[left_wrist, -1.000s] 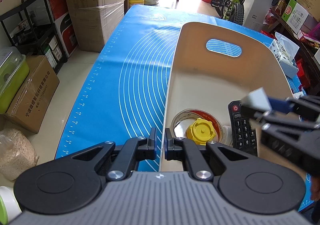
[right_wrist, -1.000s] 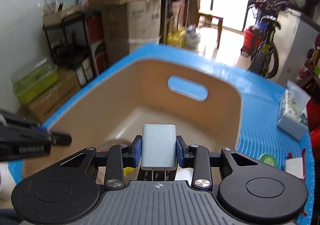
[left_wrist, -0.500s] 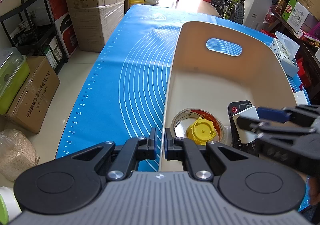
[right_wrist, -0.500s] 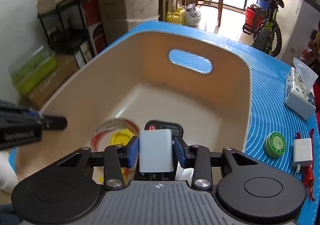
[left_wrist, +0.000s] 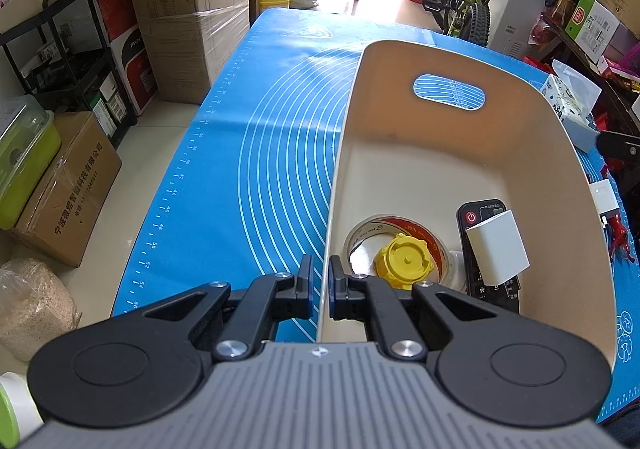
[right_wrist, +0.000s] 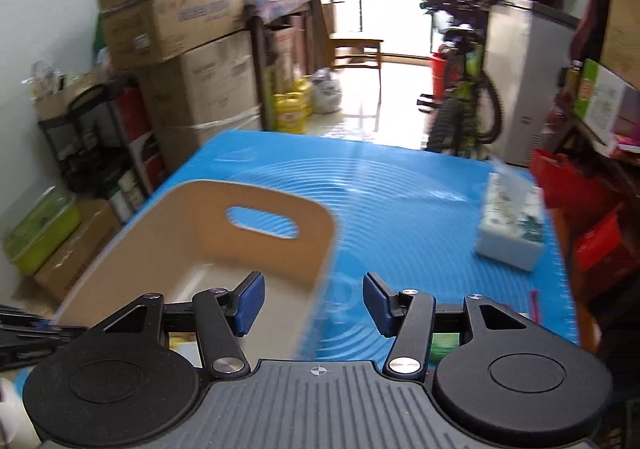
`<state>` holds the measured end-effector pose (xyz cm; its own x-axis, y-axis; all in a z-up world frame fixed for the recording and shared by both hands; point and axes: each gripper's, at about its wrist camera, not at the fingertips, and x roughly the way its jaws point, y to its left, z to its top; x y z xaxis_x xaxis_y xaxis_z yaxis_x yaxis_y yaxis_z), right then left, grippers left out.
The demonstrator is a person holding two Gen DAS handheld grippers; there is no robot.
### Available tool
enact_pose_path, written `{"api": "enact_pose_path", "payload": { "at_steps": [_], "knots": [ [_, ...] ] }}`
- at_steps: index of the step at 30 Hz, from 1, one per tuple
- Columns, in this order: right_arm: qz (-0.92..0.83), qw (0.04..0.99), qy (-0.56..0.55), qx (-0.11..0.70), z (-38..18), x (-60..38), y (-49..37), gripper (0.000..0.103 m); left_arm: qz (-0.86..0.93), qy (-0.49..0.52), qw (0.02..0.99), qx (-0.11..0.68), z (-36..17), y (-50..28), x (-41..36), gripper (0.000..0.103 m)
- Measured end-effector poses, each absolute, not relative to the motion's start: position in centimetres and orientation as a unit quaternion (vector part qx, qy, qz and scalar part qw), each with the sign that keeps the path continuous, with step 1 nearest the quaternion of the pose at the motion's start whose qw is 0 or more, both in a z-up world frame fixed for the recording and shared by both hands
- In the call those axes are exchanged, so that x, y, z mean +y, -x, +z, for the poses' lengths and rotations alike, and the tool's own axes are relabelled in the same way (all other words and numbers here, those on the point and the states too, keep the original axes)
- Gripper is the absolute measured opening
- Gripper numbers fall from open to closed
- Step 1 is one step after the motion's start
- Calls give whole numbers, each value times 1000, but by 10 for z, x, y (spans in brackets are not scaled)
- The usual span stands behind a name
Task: Organize rigid objects
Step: 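Move the right tool to the green ointment tin and grasp it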
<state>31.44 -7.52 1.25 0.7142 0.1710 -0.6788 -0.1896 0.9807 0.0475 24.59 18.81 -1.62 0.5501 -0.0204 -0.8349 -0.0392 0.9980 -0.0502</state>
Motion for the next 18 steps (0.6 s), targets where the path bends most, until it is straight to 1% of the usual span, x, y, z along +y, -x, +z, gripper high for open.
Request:
{"api": "enact_pose_path", "payload": {
  "at_steps": [7,12,15,18],
  "knots": [
    [43,918,5,395,-31,-122,-333,64,5,31,880,474,-16,-246,188,10],
    [32,908,3,418,-68,-136,-345,64,6,28,880,474,-16,-246,188,10],
    [31,900,-19,435,-83,-142,-354,64,7,29,880,474,-17,-246,189,10],
    [29,899,-18,437,-92,-143,-361,64,8,27,880,474,-16,-246,188,10]
  ]
}}
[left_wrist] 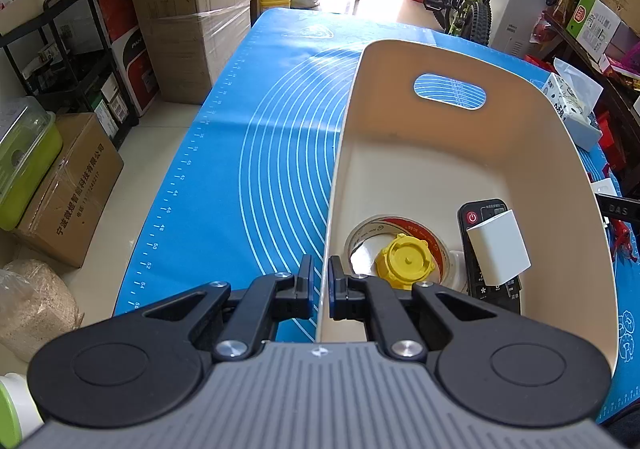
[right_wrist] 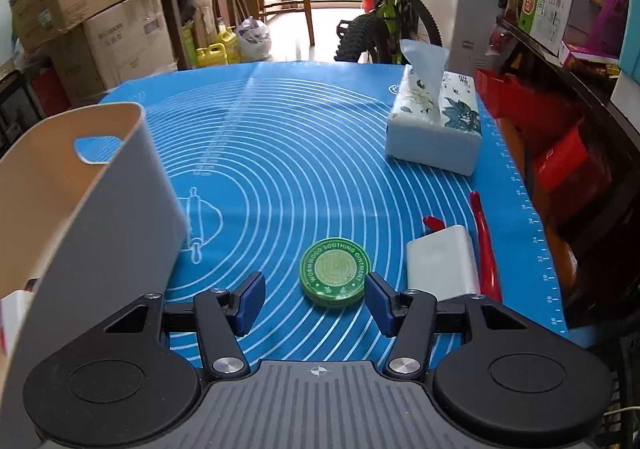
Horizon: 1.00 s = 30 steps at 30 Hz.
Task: Organize rigid objects
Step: 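Move the right tool to the green ointment tin and grasp it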
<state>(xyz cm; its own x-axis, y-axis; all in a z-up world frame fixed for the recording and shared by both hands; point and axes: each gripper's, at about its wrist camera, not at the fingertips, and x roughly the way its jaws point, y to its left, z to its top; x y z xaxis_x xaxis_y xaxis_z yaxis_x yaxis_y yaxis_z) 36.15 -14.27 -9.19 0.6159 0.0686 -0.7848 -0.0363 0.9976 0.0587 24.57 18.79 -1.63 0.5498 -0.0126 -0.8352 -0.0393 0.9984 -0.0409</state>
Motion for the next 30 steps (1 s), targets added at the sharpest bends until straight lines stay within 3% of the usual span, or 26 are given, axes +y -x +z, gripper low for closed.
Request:
{"api": "enact_pose_path", "payload": {
  "at_steps": [16,19,30],
  "knots": [
    [6,896,2,443,-124,-147,-389,65,12,16,881,472,-14,-246,183,10],
    [9,898,7,439,-124,-145,-387,55,13,16,881,473,-15,-246,182,10],
    [1,910,5,415,-117,-142,-372,55,14,15,882,471,-14,-246,182,10]
  ]
}}
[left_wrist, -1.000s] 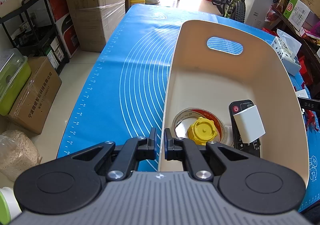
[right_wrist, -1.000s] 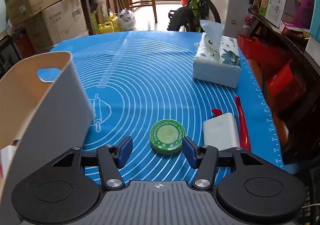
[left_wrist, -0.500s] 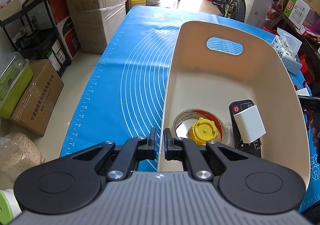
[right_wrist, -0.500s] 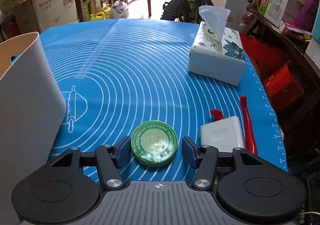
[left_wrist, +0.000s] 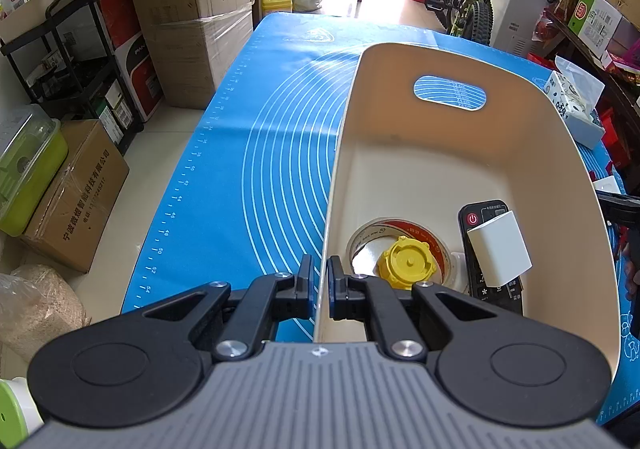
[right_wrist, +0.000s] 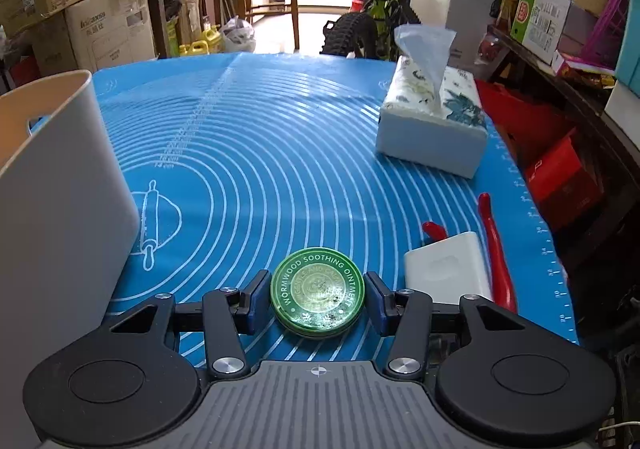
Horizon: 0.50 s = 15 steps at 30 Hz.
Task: Organize rigid objects
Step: 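Move the right tool to the green ointment tin and grasp it, then carry the green tin into the basket and open the right tool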
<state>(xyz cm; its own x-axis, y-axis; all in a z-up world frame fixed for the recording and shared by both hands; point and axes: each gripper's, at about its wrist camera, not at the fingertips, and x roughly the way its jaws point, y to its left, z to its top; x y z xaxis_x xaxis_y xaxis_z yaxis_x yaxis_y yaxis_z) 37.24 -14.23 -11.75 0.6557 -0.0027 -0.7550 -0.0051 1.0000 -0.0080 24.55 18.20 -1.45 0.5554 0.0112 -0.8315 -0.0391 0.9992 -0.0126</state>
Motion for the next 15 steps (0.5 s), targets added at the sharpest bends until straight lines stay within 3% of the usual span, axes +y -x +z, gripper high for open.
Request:
{"api": "enact_pose_path", "payload": {
  "at_steps": [15],
  "knots": [
    [14,939,-9,345,-50,-140,-336,55,16,15,883,468,-13,-246,179,10]
  ]
}}
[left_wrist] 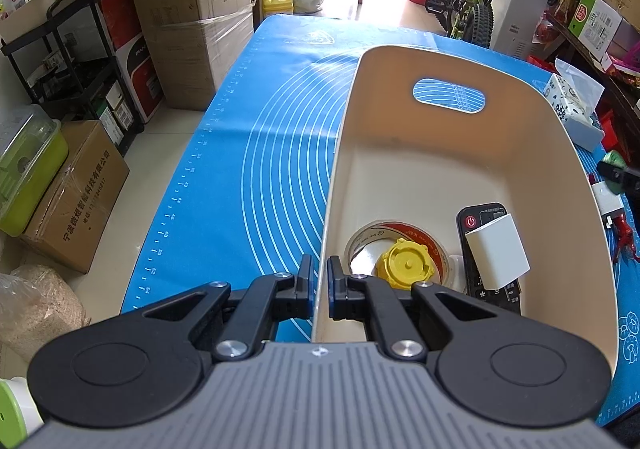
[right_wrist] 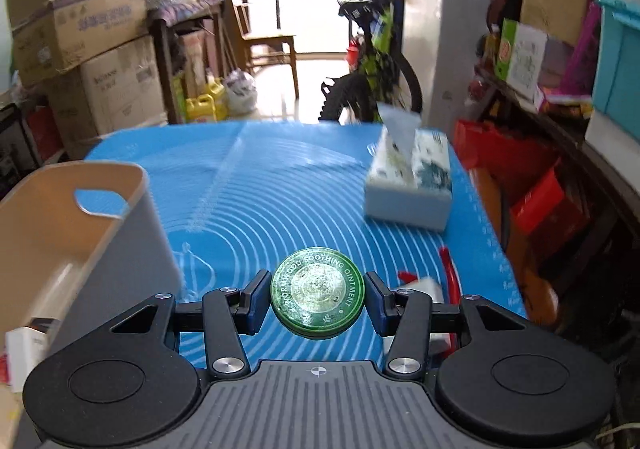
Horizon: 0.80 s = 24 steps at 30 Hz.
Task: Organize rigid objects
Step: 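Carry the green tin into the basket and open the right tool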
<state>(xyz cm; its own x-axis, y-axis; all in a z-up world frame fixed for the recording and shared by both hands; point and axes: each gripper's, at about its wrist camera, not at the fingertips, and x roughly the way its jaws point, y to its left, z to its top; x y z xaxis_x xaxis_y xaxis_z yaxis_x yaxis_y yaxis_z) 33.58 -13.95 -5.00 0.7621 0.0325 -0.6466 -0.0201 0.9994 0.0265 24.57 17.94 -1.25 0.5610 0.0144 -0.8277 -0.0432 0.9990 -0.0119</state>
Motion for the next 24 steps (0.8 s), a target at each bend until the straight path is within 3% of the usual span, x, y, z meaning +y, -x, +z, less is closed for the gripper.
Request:
{"api": "enact_pose_path", "payload": {
  "at_steps": [12,24],
  "knots": [
    [101,947,16,305,22,-74,-319,55,18,14,883,468,-12,-246,180,9],
    [193,918,54,343,2,7,-301,54,18,14,884,468,-13,-246,179,9]
  ]
}}
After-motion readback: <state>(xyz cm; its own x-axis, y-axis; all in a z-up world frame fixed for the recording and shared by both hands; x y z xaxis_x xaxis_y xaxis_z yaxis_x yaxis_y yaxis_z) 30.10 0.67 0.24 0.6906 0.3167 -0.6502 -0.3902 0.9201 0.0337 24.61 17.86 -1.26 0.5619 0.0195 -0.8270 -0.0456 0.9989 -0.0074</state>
